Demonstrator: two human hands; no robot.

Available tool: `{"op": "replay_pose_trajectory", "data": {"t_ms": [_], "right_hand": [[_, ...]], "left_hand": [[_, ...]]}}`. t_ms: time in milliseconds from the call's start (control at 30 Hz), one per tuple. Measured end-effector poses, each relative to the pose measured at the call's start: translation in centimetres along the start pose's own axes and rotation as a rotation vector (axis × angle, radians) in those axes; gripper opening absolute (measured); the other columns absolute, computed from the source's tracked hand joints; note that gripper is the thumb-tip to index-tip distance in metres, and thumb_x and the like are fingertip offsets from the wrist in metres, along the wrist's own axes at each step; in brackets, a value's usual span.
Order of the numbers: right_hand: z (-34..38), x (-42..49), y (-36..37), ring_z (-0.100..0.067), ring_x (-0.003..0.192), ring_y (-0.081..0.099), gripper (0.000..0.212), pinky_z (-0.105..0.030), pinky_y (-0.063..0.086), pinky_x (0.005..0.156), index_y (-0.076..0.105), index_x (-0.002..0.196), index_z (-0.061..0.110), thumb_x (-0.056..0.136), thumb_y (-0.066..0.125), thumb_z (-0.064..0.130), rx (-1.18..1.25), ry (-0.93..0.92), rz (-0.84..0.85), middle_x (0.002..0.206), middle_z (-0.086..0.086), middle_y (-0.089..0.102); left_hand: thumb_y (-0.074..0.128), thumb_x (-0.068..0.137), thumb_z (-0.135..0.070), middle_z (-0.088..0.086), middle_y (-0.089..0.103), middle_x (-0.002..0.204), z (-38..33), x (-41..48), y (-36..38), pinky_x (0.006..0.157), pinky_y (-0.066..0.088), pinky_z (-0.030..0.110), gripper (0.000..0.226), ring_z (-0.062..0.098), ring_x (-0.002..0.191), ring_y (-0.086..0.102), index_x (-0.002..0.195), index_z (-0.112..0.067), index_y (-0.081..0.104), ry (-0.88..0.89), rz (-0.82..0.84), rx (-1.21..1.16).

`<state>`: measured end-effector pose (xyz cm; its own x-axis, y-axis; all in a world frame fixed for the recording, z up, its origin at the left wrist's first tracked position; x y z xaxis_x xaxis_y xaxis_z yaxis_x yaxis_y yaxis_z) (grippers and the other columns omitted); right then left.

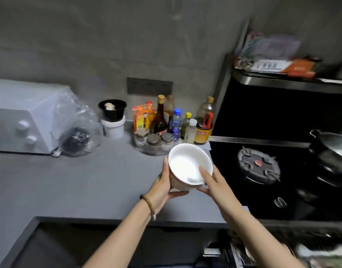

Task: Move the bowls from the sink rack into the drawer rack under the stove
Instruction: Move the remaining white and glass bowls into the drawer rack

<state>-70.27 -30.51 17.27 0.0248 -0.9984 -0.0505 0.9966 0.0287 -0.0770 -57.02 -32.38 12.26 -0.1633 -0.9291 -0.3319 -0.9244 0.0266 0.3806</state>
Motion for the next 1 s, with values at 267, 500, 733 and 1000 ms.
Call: {"op": "replay_pose_trajectory", "data": {"t_ms": [267, 500, 733, 1000], "right_hand": [[-4.4, -4.4, -16.6, -0.008, 0.108, 0.061, 0.033, -0.021, 0.056, 0.08, 0.046, 0.125, 0.036, 0.092, 0.047, 0.041, 0.047, 0.078, -0.112, 0.119, 0.012, 0.059], [-7.8, -6.2, -31.1, -0.002, 0.111, 0.057, 0.05, -0.027, 0.052, 0.091, 0.045, 0.126, 0.039, 0.079, 0.053, 0.055, -0.086, 0.09, -0.088, 0.121, 0.015, 0.058], [-8.9, -6.6, -39.0, 0.0, 0.123, 0.042, 0.064, -0.011, 0.038, 0.091, 0.029, 0.138, 0.039, 0.082, 0.059, 0.046, -0.27, 0.055, -0.121, 0.139, 0.016, 0.033], [-7.8, -7.6, -40.6, 0.003, 0.142, 0.006, 0.045, -0.016, 0.01, 0.11, 0.053, 0.119, 0.045, 0.077, 0.059, 0.059, -0.605, -0.229, -0.11, 0.147, 0.023, 0.026]], "left_hand": [[0.065, 0.033, -0.084, 0.014, 0.053, 0.131, 10.3, 2.4, 15.8, 0.076, 0.057, 0.04, 0.119, 0.032, 0.116, 0.056, 0.132, -0.023, 0.039, -0.179, 0.206, -0.11], [0.048, 0.06, -0.069, 0.01, 0.068, 0.113, 18.2, 3.4, 29.2, 0.094, 0.048, 0.053, 0.069, 0.031, 0.112, 0.06, 0.111, -0.025, 0.058, -0.204, 0.272, -0.291], [0.046, 0.063, -0.068, 0.016, 0.059, 0.125, 22.5, 4.7, 36.2, 0.105, 0.038, 0.056, 0.069, 0.034, 0.12, 0.054, 0.113, -0.022, 0.057, -0.194, 0.255, -0.382], [0.051, 0.058, -0.069, 0.016, 0.061, 0.122, 23.2, 5.8, 37.9, 0.096, 0.049, 0.05, 0.078, 0.032, 0.116, 0.058, 0.118, -0.019, 0.054, -0.204, 0.285, -0.346]]}}
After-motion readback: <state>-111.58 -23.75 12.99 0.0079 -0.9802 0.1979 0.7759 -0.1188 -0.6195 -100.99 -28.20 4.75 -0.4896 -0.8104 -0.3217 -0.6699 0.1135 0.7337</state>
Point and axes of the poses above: each hand's wrist, its own x-axis towards the middle knuckle, its own y-axis out of the palm, z = x × y, the point moved 7 cm from there along x, towards the middle knuckle
